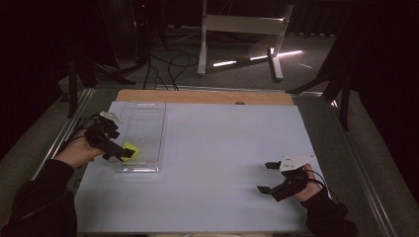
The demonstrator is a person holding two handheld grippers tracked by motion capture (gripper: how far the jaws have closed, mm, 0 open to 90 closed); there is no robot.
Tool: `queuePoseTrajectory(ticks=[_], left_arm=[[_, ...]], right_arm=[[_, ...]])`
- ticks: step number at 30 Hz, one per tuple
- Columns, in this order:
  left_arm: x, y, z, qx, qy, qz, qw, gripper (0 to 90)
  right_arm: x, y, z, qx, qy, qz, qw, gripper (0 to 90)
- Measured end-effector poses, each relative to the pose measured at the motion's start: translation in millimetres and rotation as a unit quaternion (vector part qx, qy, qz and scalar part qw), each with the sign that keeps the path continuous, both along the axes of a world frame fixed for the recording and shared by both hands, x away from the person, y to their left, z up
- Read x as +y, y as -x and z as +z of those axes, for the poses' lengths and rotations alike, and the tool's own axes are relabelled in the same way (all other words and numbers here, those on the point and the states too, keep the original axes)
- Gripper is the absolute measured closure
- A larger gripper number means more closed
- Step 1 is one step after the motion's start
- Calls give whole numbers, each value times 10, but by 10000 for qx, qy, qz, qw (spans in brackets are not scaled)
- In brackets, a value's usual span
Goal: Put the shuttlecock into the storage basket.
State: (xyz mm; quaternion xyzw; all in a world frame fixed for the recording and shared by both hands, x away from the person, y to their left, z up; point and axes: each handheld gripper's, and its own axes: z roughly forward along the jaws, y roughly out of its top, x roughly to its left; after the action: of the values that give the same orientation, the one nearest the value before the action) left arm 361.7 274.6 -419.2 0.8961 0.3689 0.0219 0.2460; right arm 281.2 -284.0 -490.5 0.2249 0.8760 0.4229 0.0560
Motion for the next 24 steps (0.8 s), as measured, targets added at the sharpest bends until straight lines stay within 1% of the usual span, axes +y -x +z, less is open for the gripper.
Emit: queuePoseTrajectory(ticks=[1,2,4,5,6,8,9,10,11,12,13,15,20,24], left_arm=[[-21,1,8,-54,-29,-23,10000,2],[-43,0,14,-9,-7,-70,10000,2],[-68,2,19,-23,-16,-85,10000,2],[-115,-2,30,-34,8,-172,9998,2],[-141,-1,34,-96,5,-143,9999,2],[-182,-10,49,-67,90,-216,9997,2],[-207,-11,56,-136,82,-186,9997,2],[-207,-11,56,-136,82,-186,9997,2],[-254,-19,71,-129,175,-265,9994,2],[-279,-23,76,-191,167,-259,9993,2],[-302,-30,80,-166,171,-319,9992,2],[-353,-37,87,-216,136,-361,9990,2],[-471,-56,101,-290,162,-485,9983,2],[-564,-69,111,-286,206,-589,9976,2]], right_arm=[[-1,0,1,-5,9,0,10000,92],[-2,0,0,-6,7,-5,10000,92],[-4,-2,-1,-2,1,-3,10000,92],[-4,-4,-7,1,14,1,10000,92],[-2,-4,-8,0,14,2,10000,92],[3,-1,-9,6,27,-1,10000,92],[5,0,-10,18,26,1,10000,92],[5,0,-12,22,29,3,10000,92],[6,-2,-14,27,24,8,10000,92],[6,-2,-15,30,23,9,10000,92],[6,-4,-19,31,22,17,10000,92],[5,-5,-24,39,26,22,10000,92],[13,-4,-28,47,32,35,10000,92],[19,-3,-34,49,27,48,10000,92]])
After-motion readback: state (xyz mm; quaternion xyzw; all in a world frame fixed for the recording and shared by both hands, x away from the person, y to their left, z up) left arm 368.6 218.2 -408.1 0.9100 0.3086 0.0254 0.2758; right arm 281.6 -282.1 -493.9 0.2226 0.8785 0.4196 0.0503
